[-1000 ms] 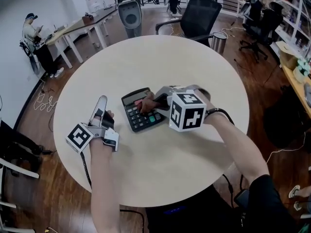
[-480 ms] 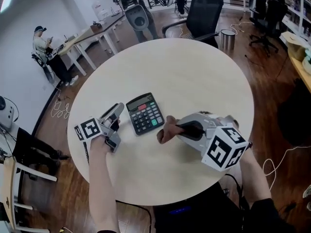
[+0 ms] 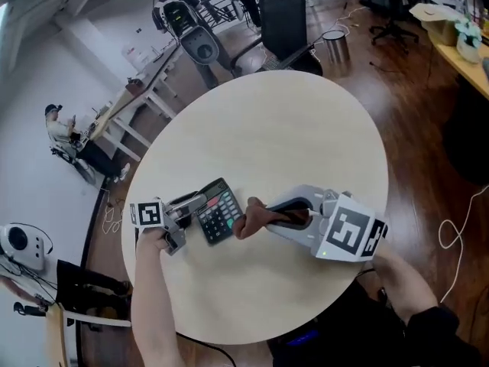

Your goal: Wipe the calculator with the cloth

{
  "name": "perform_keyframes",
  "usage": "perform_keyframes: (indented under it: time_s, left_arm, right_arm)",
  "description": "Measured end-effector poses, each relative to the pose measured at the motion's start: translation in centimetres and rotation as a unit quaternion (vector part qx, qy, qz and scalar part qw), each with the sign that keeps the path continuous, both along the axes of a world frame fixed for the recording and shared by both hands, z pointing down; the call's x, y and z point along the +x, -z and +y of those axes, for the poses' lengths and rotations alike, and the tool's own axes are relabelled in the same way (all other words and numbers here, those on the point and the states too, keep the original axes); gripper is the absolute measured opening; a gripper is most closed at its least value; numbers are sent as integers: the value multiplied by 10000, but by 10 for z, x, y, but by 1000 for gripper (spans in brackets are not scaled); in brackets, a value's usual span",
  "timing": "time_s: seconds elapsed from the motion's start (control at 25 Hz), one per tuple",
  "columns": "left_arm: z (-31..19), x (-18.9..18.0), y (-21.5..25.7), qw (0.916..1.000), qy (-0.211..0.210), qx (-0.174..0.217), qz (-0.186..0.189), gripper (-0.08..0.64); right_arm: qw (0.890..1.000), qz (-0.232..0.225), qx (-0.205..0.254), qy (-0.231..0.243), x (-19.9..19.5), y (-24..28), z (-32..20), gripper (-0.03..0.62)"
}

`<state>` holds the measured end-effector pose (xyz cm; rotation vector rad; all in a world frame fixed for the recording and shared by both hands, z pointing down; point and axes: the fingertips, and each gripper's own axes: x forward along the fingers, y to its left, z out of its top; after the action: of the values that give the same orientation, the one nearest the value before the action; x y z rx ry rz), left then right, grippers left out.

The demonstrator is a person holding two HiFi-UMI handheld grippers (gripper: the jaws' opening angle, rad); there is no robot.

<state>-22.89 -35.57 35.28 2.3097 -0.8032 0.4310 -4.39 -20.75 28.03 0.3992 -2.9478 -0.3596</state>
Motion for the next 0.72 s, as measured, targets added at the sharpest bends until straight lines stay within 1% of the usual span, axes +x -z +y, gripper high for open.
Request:
perform_keyframes:
  time_s: [0.04,0.12,0.16,0.2,0.24,0.28,0.36,0.4,0.44,0.52,0.56,0.64,0.72]
  left_arm:
    - [-3,11,-5,9997,-126,-74,-199,270]
    - [-12,32,-12,9983,-244,-164,-511,229]
    - [-14,37,-13,9979,-239,-189,-568,190]
    - [-14,37,-12,9981,-213,-210,-545,184]
    - [-10,32,-10,9987,-162,-234,-434,174]
    - [-3,23,-6,9994,-62,-259,-231,158]
    - [16,-4,6,9988,242,-224,365,100]
    - [23,-12,14,9972,315,-70,676,86]
    - [27,-11,24,9945,310,148,986,75]
    - [30,7,42,9863,271,532,1536,58]
    - [32,18,48,9824,268,660,1725,57]
    - [41,37,56,9758,240,800,2019,58]
    - [57,51,68,9663,136,886,2412,58]
  right_arm:
    - [10000,-38,11,-11,11,0,-3,67]
    - [9999,-118,-6,-40,34,1,-12,67]
    - [9998,-162,-36,-58,41,2,-15,67]
    - [9998,-193,-71,-78,44,3,-16,67]
    - [9997,-205,-104,-102,42,3,-15,67]
    - [9996,-208,-132,-135,34,3,-10,67]
    - [9992,-268,-195,-233,12,7,3,67]
    - [9987,-337,-237,-285,6,8,6,67]
    - [9982,-414,-292,-331,7,8,4,67]
    - [9960,-628,-482,-419,28,5,-12,67]
    - [9940,-777,-613,-463,40,2,-23,67]
    - [9898,-1060,-813,-506,56,-1,-41,67]
    - [9880,-1237,-819,-433,59,2,-48,67]
